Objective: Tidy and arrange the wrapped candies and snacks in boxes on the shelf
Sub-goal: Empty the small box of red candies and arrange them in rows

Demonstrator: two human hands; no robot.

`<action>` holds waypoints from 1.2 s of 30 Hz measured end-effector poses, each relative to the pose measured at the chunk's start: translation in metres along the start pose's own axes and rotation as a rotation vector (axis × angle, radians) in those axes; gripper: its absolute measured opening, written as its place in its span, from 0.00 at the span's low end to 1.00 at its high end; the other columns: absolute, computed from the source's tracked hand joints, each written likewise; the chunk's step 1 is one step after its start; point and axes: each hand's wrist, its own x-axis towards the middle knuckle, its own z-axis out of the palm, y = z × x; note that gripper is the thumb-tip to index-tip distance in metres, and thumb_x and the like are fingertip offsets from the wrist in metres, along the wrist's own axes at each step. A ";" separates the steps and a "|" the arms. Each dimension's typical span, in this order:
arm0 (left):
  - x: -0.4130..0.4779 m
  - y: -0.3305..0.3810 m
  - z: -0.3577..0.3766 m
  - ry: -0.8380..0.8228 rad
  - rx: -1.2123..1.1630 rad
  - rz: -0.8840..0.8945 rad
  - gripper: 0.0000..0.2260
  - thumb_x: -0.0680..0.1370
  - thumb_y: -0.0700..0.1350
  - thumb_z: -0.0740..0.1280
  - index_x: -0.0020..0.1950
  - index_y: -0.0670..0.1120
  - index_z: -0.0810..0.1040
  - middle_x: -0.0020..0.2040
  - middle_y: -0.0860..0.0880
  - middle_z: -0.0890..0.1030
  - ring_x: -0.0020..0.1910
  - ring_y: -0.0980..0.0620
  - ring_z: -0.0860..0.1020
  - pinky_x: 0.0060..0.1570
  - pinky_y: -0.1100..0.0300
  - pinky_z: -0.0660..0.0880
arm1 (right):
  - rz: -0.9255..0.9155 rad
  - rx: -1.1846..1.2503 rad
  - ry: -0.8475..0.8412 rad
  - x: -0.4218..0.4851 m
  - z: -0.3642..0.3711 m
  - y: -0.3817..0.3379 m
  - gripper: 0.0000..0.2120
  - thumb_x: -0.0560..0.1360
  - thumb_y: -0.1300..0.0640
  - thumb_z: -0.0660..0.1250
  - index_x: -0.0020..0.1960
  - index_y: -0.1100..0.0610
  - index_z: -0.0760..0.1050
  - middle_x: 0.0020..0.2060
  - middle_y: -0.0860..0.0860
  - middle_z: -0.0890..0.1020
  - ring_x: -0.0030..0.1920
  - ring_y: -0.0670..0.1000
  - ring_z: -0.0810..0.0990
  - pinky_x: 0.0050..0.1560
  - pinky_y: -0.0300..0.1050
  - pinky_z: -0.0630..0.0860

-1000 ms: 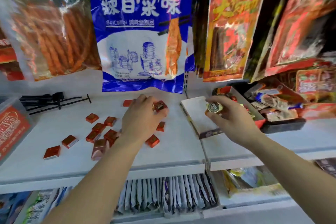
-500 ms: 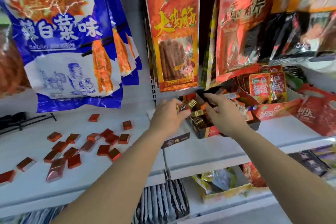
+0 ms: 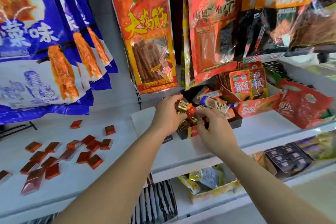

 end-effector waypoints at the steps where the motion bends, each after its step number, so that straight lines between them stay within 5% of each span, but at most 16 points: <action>1: -0.008 0.000 -0.005 -0.007 0.013 0.024 0.29 0.74 0.42 0.75 0.73 0.50 0.71 0.70 0.48 0.73 0.66 0.48 0.73 0.66 0.47 0.73 | 0.000 0.000 0.004 0.000 -0.001 -0.001 0.13 0.76 0.61 0.66 0.59 0.53 0.79 0.55 0.51 0.80 0.57 0.55 0.75 0.57 0.51 0.75; 9: -0.124 -0.037 -0.069 -0.001 0.115 0.000 0.15 0.79 0.47 0.68 0.66 0.55 0.76 0.66 0.58 0.74 0.64 0.59 0.72 0.65 0.63 0.67 | -0.082 -0.151 -0.072 -0.015 -0.008 -0.041 0.14 0.77 0.58 0.64 0.62 0.55 0.79 0.56 0.53 0.80 0.57 0.57 0.75 0.55 0.52 0.74; 13: -0.177 -0.067 -0.100 -0.093 0.381 -0.107 0.24 0.81 0.54 0.63 0.77 0.57 0.63 0.76 0.58 0.64 0.74 0.56 0.61 0.72 0.58 0.60 | -0.007 -0.387 -0.353 -0.028 0.008 -0.066 0.20 0.78 0.52 0.61 0.69 0.55 0.70 0.63 0.54 0.74 0.65 0.60 0.70 0.59 0.55 0.74; 17: -0.200 -0.079 -0.119 -0.110 0.376 -0.136 0.27 0.81 0.55 0.62 0.79 0.56 0.59 0.79 0.57 0.60 0.77 0.56 0.57 0.75 0.58 0.55 | 0.007 -0.315 -0.438 -0.038 0.019 -0.081 0.22 0.78 0.53 0.63 0.71 0.58 0.68 0.65 0.54 0.71 0.64 0.59 0.71 0.60 0.53 0.72; 23: -0.220 -0.104 -0.157 -0.052 0.398 -0.172 0.25 0.81 0.55 0.63 0.78 0.55 0.62 0.78 0.55 0.62 0.76 0.53 0.59 0.74 0.56 0.58 | -0.199 -0.368 -0.431 -0.049 0.037 -0.128 0.22 0.77 0.50 0.62 0.70 0.52 0.71 0.67 0.50 0.72 0.66 0.57 0.71 0.60 0.54 0.76; 27: -0.222 -0.135 -0.182 -0.053 0.499 -0.245 0.27 0.80 0.57 0.63 0.78 0.56 0.61 0.79 0.53 0.59 0.77 0.49 0.57 0.75 0.51 0.59 | -0.301 -0.326 -0.650 -0.059 0.083 -0.167 0.26 0.80 0.48 0.60 0.76 0.51 0.62 0.73 0.51 0.66 0.72 0.56 0.66 0.70 0.54 0.69; 32: -0.223 -0.169 -0.204 0.008 0.561 -0.348 0.25 0.79 0.56 0.63 0.76 0.55 0.63 0.78 0.52 0.61 0.75 0.46 0.58 0.72 0.50 0.62 | -0.359 -0.326 -0.647 -0.053 0.140 -0.189 0.32 0.79 0.41 0.59 0.79 0.47 0.54 0.75 0.52 0.61 0.72 0.60 0.62 0.70 0.57 0.66; 36: -0.225 -0.186 -0.212 0.123 0.486 -0.359 0.15 0.79 0.47 0.67 0.66 0.54 0.75 0.67 0.52 0.69 0.67 0.47 0.66 0.62 0.52 0.72 | -0.356 -0.343 -0.538 -0.049 0.166 -0.191 0.29 0.77 0.37 0.62 0.73 0.49 0.66 0.67 0.52 0.69 0.65 0.59 0.68 0.64 0.56 0.70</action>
